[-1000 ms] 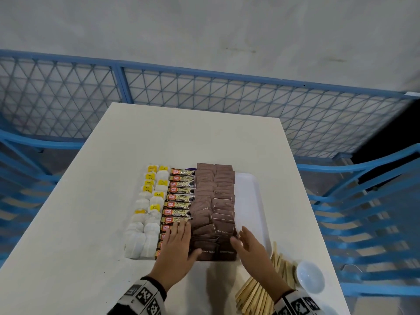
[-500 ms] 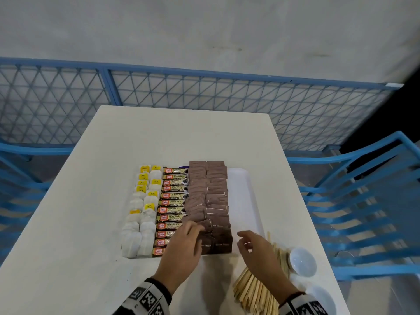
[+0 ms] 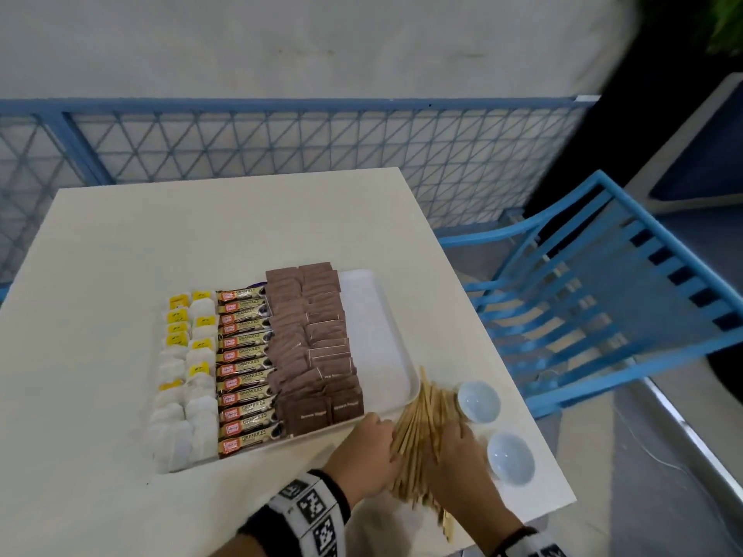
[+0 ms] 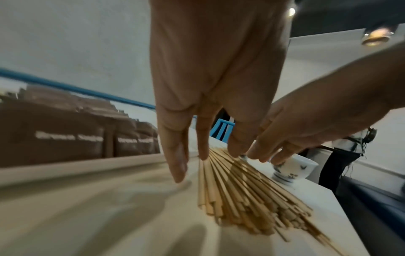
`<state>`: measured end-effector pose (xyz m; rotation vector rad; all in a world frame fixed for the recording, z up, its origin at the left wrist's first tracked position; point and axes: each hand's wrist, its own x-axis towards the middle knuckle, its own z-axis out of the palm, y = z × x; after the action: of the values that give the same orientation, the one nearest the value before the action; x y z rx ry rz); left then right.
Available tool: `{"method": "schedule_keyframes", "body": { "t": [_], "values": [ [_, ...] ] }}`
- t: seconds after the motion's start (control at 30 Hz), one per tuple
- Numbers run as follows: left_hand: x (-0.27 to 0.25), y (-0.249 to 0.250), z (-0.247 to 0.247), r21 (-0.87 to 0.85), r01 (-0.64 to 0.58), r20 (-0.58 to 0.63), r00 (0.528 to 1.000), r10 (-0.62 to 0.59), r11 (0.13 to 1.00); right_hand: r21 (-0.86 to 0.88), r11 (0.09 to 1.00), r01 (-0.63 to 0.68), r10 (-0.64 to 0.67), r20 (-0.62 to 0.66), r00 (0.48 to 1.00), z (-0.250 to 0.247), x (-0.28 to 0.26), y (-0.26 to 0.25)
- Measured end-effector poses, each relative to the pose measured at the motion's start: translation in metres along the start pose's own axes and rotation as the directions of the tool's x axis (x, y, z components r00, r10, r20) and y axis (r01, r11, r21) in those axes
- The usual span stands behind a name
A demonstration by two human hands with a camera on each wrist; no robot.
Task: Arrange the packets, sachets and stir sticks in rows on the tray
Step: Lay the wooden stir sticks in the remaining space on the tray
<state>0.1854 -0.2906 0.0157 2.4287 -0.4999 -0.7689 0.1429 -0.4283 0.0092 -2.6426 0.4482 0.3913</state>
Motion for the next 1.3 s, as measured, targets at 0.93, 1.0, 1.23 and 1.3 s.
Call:
{"method": "schedule_keyframes", "body": {
  "t": [0.93, 1.0, 1.23, 1.3],
  "values": [
    [0.048, 0.023, 0.019, -0.568, 0.326, 0.137, 0.943, -0.303, 0.756, 0.482, 0.820, -0.308, 0.250, 0.183, 0.951, 0.000, 0.017, -0.018],
    [0.049, 0.026, 0.017, -0.553, 0.333, 0.144, 0.941, -0.307, 0.764, 0.507, 0.820, -0.266, 0.191, 0.196, 0.962, -0.003, 0.015, -0.016],
    [0.053, 0.025, 0.016, -0.597, 0.389, 0.244, 0.921, -0.303, 0.702, 0.592, 0.769, -0.244, 0.150, 0.204, 0.967, -0.002, 0.010, -0.019],
    [0.052, 0.024, 0.017, -0.605, 0.386, 0.230, 0.922, -0.311, 0.697, 0.616, 0.753, -0.234, 0.122, 0.219, 0.968, -0.004, 0.008, -0.018]
  ]
}}
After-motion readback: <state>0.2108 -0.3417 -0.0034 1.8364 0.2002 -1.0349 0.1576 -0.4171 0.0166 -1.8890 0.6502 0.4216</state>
